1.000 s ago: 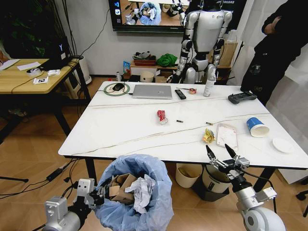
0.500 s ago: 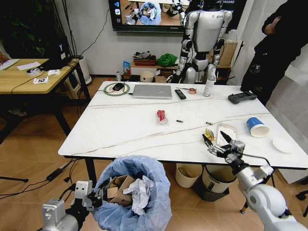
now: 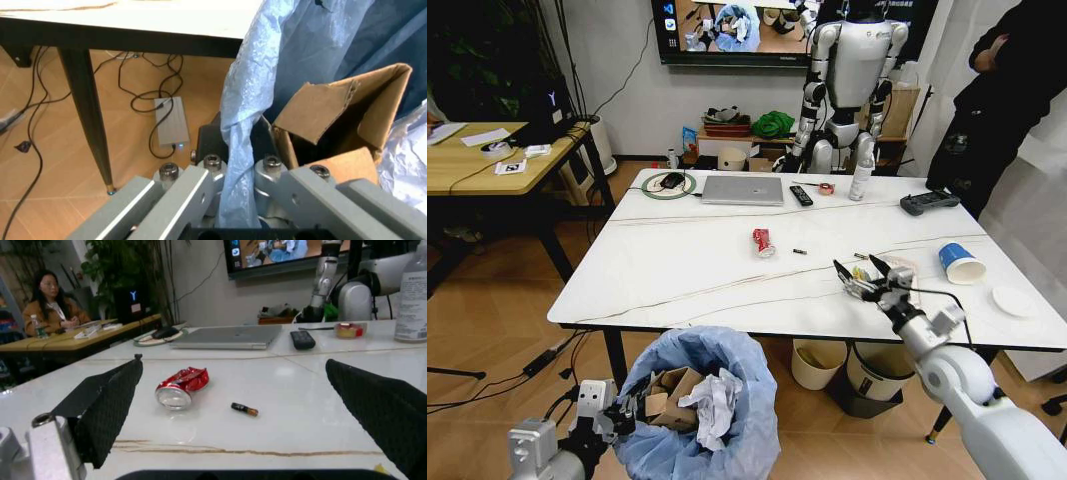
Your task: Pick up the trash bin and place the trash from the table into it.
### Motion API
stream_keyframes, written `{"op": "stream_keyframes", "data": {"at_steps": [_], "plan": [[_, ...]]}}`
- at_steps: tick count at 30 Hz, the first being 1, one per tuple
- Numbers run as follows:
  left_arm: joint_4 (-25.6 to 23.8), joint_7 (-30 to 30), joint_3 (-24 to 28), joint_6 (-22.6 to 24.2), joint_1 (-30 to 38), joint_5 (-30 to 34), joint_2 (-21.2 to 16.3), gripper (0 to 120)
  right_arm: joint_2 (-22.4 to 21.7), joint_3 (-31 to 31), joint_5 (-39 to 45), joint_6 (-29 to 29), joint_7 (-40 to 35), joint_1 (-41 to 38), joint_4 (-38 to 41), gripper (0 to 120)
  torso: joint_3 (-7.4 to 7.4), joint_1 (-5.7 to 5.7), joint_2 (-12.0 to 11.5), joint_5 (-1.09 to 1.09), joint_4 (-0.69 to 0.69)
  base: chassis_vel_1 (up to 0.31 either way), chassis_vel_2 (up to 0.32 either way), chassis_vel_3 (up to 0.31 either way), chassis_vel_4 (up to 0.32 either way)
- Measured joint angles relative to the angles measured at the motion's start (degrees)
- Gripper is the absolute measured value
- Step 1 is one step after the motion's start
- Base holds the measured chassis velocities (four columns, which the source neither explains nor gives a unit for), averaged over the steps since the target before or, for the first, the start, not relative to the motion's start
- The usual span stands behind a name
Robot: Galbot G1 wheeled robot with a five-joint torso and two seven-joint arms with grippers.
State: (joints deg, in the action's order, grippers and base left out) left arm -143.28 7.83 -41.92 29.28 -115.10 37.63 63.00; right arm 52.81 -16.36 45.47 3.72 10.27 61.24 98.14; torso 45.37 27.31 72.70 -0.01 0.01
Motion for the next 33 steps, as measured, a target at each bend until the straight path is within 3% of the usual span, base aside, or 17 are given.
{"op": "stream_keyframes", "data": {"at_steps": [6, 20, 33], "plan": [[0.00, 0.03, 0.28, 0.07, 0.49, -0.05, -0.15, 0, 0.03, 4.40, 2.48, -2.12, 1.33, -6.46, -6.63, 100, 0.00, 0.00, 0.00, -0.01, -0.01, 0.000, 0.000, 0.000, 0.000], [0.50, 0.11, 0.61, 0.34, 1.57, 0.20, -0.30, 0, 4.16, 6.89, 3.04, -5.61, 1.96, -13.33, -14.56, 100, 0.00, 0.00, 0.00, 0.00, -0.02, 0.000, 0.000, 0.000, 0.000], [0.28, 0.09, 0.98, 0.44, 0.95, -0.61, -0.03, 0, 15.04, 10.72, 1.47, -5.80, 1.31, -20.28, -19.64, 100, 0.00, 0.00, 0.01, -0.01, -0.01, 0.000, 0.000, 0.000, 0.000]]}}
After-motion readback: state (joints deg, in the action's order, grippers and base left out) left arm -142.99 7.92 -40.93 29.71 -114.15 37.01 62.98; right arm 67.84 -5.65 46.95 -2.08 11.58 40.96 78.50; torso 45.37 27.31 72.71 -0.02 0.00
